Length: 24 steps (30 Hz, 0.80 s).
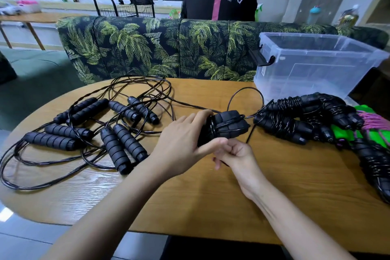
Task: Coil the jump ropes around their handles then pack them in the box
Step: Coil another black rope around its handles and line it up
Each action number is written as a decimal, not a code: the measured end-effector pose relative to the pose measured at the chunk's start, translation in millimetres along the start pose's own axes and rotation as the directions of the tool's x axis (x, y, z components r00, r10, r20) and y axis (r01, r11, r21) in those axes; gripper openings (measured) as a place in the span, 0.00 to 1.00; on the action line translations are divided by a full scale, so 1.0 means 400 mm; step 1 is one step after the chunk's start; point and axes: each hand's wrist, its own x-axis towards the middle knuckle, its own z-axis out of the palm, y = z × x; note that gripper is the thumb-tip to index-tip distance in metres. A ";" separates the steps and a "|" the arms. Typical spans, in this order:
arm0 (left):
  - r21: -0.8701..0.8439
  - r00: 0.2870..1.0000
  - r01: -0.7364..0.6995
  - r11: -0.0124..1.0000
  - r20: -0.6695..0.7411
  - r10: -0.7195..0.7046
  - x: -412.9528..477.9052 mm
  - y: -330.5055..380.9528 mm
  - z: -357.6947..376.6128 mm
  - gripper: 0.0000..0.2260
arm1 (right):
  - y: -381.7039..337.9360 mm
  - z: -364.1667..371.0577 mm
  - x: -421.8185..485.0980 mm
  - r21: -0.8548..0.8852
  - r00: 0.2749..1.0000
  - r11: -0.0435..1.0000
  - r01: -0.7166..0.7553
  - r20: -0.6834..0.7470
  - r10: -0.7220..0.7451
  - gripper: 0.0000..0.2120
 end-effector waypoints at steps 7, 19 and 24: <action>-0.063 0.992 0.104 0.993 -0.069 -0.109 -0.005 -0.020 0.011 0.34 | 0.014 -0.044 0.018 -0.318 0.980 0.939 0.133 0.185 -0.077 0.14; -0.058 0.980 0.058 0.997 -0.186 -0.067 -0.027 -0.102 -0.009 0.31 | 0.060 -0.214 0.071 -0.814 0.838 0.269 0.515 0.412 -0.357 0.21; 0.000 0.987 0.007 1.000 -0.159 -0.007 -0.034 -0.117 -0.004 0.31 | 0.058 -0.226 0.095 -0.754 0.879 0.459 0.469 0.348 -0.326 0.12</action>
